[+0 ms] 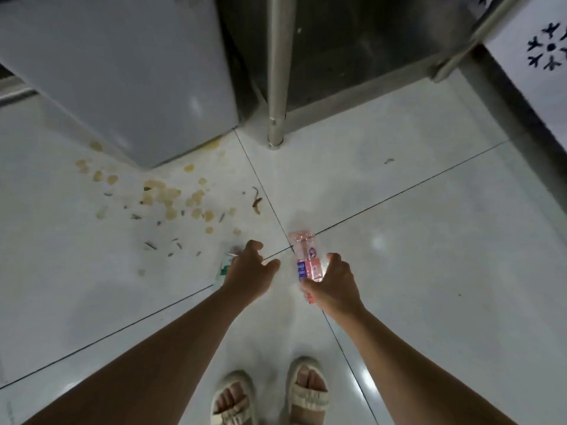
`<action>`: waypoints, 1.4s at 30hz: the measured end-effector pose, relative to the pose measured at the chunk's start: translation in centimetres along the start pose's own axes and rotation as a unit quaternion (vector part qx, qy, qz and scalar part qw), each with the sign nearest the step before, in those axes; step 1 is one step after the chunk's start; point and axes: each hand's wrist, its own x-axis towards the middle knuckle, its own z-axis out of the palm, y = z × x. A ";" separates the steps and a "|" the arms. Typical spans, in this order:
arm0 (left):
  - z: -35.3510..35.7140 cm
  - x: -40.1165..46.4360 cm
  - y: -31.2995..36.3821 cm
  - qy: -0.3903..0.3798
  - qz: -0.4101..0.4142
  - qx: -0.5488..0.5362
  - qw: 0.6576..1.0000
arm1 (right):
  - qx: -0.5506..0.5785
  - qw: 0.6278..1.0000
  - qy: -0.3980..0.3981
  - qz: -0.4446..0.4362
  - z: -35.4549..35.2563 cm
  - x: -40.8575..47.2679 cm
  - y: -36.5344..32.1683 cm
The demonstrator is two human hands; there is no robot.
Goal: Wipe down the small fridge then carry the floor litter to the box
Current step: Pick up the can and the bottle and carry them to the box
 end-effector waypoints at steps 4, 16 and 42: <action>3.6 4.8 -3.5 0.003 -0.006 0.030 1.000 | -0.015 1.000 0.007 0.011 4.8 5.7 3.1; 5.2 11.3 -9.9 0.080 0.041 0.024 0.996 | -0.042 0.997 0.039 0.043 13.3 15.1 6.2; 5.9 12.4 -14.7 0.103 -0.114 0.049 0.987 | 0.000 0.997 0.054 -0.057 13.0 10.4 0.7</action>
